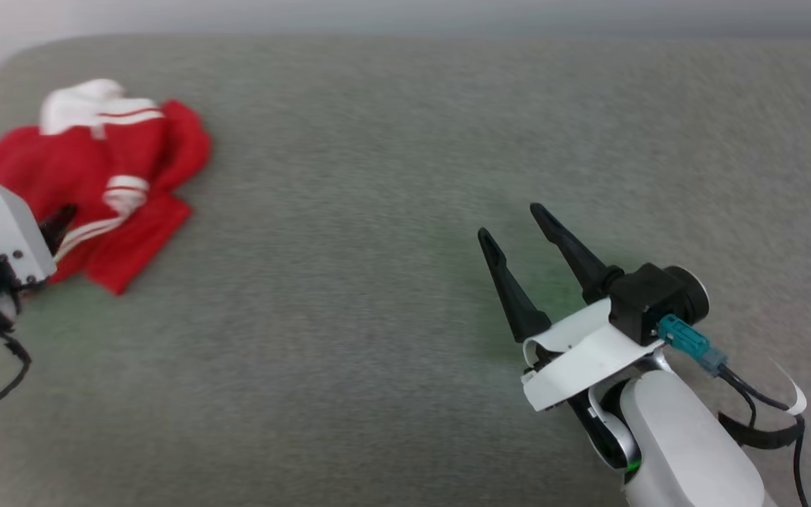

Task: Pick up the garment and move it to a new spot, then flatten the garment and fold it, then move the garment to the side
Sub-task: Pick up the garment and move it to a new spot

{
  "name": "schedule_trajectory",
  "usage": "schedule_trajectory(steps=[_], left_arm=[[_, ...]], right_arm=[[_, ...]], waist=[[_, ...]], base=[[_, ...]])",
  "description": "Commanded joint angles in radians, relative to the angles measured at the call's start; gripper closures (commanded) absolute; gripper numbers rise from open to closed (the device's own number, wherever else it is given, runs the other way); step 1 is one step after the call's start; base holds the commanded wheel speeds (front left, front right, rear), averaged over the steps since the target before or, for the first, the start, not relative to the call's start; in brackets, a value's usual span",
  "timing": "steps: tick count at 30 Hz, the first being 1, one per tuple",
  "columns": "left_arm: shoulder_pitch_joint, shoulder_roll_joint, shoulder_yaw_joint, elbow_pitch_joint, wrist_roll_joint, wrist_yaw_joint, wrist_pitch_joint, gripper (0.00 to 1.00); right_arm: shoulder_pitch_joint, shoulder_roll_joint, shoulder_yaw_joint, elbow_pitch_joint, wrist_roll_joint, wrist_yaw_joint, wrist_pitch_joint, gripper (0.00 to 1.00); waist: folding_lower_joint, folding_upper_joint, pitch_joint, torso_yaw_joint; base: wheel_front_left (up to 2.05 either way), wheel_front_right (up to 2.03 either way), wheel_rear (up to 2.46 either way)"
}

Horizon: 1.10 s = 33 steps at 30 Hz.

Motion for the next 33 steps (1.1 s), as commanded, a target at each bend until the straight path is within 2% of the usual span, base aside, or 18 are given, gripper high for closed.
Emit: schedule_trajectory(steps=[1, 3, 7, 14, 15, 17, 23, 28, 33], left_arm=[[-0.005, 0.008, -0.016, -0.005, -0.013, -0.002, 0.011, 0.0], [-0.004, 0.031, -0.035, 0.002, -0.029, -0.001, 0.019, 0.0], [-0.001, 0.037, -0.087, 0.024, -0.055, -0.002, 0.044, 0.0], [0.01, -0.001, -0.152, 0.096, -0.103, -0.001, 0.088, 0.0], [0.012, -0.008, -0.16, 0.101, -0.108, -0.001, 0.093, 0.45], [0.018, -0.022, -0.179, 0.094, -0.124, -0.002, 0.098, 1.0], [0.031, 0.008, -0.197, 0.124, -0.142, -0.002, -0.003, 1.0], [0.024, 0.045, -0.204, 0.152, -0.125, -0.002, -0.174, 1.0], [0.014, 0.045, -0.216, 0.137, -0.127, -0.001, -0.338, 1.0]], right_arm=[[-0.014, 0.003, 0.0, -0.009, 0.002, 0.0, 0.0, 0.0], [-0.022, 0.004, 0.0, -0.022, -0.002, 0.0, 0.0, 0.0], [-0.025, 0.005, -0.005, -0.038, -0.013, 0.0, 0.0, 0.0], [-0.033, 0.006, 0.006, -0.05, -0.023, 0.0, 0.0, 0.0], [-0.033, 0.007, 0.006, -0.051, -0.024, 0.0, 0.0, 0.0], [-0.03, 0.006, 0.005, -0.051, -0.026, 0.0, 0.0, 0.0], [-0.001, 0.006, 0.012, -0.037, -0.018, 0.0, 0.0, 0.0], [0.033, 0.006, 0.01, -0.02, 0.005, 0.0, 0.0, 0.0], [0.088, 0.006, -0.011, -0.006, 0.027, 0.0, 0.0, 0.0]], waist=[[0.0, 0.0, 0.085, -0.094], [0.0, 0.0, 0.102, -0.113], [0.0, 0.0, 0.132, -0.132], [0.0, 0.0, 0.154, -0.147], [0.0, 0.0, 0.153, -0.147], [0.0, 0.0, 0.145, -0.141], [0.0, 0.0, 0.072, -0.116], [0.0, 0.0, -0.026, -0.094], [0.0, 0.0, -0.134, -0.071]], base=[[0.0, 0.0, 0.0], [0.0, 0.0, 0.0], [0.0, 0.0, 0.0], [0.0, 0.0, 0.0], [0.0, 0.0, 0.0], [0.0, 0.0, 0.0], [0.0, 0.0, 0.0], [0.0, 0.0, 0.0], [0.0, 0.0, 0.0]])
